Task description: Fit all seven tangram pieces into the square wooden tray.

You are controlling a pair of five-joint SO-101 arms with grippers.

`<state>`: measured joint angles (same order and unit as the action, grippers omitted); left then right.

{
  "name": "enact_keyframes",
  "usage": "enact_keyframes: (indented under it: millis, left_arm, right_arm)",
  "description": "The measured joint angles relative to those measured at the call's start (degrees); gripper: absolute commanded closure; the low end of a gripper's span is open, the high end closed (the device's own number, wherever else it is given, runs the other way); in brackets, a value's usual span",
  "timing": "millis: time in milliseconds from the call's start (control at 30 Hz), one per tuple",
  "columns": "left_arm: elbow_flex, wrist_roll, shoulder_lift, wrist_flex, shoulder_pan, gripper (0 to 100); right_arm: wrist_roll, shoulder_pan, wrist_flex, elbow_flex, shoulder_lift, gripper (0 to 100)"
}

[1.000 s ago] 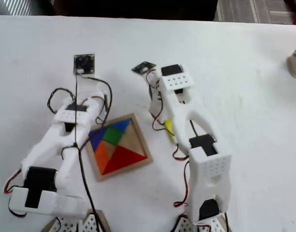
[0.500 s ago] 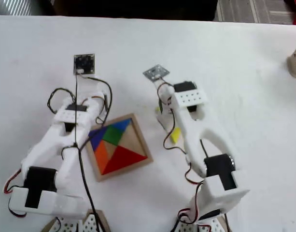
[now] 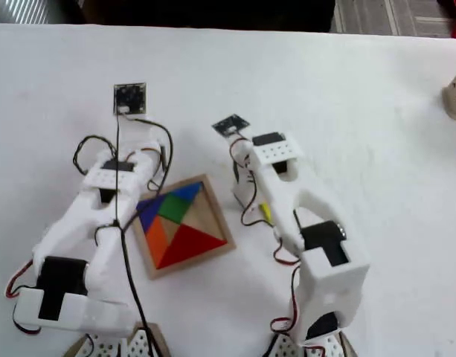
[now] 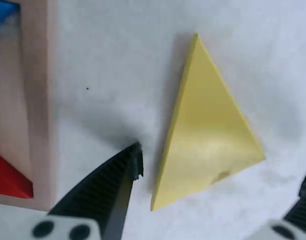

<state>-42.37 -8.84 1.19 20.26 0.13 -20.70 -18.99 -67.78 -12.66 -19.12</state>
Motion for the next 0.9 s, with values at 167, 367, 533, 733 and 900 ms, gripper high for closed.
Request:
enact_keyframes:
  millis: [167,367,533,733,900]
  left_arm:
    - [0.00,0.00,0.00,0.00,0.00,98]
    - [0.00,0.00,0.00,0.00,0.00,98]
    - [0.00,0.00,0.00,0.00,0.00,98]
    - [0.00,0.00,0.00,0.00,0.00,98]
    - [0.00,0.00,0.00,0.00,0.00,98]
  right_arm:
    - [0.00,0.44,-5.54,7.82,-5.89,70.0]
    - [0.18,0.88,-10.99,15.47,-10.99,75.9]
    - [0.18,0.97,-12.31,17.58,-12.22,76.1]
    - [1.58,0.97,-12.40,17.67,-12.22,76.1]
    - [1.93,0.97,-12.40,17.67,-12.04,76.2]
